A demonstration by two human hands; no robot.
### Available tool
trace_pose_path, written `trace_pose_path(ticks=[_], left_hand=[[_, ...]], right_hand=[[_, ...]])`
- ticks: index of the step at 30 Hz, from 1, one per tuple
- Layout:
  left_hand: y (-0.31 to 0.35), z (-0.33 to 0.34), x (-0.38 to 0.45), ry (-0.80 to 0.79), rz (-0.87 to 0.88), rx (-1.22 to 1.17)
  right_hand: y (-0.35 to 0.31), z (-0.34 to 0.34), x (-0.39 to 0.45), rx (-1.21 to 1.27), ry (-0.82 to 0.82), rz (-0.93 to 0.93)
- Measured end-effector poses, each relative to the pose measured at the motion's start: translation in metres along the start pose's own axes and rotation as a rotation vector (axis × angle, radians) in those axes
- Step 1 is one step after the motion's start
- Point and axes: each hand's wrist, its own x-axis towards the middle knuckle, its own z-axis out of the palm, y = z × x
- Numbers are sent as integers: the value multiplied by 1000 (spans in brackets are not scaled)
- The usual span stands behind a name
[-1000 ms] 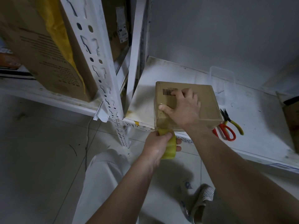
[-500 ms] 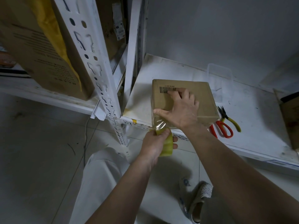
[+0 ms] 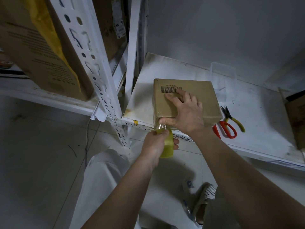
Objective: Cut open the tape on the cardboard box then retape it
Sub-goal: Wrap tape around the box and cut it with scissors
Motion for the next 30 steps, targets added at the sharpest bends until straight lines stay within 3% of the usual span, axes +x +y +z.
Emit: trace_pose_path(ticks=[8,14,18,20,24,30], left_hand=[[3,-2,13,11,-119,0],[-4,4,20,152,-33,63],[-6,9,19,196,24,36],[-5,8,16,167,24,28],[-13,0,9,-39,20,-5],[-7,-5,14,-35,-25,28]], right_hand=[[0,3,-1,-41,42,-4],[-3,5,-2,-93,48,-1],[3,0,-1,-42,-49,-60],[5,-2,-1,-30,-69,-78],[4,1,-1,-48,-55,-93],[6,2,-1,-63,-35,-102]])
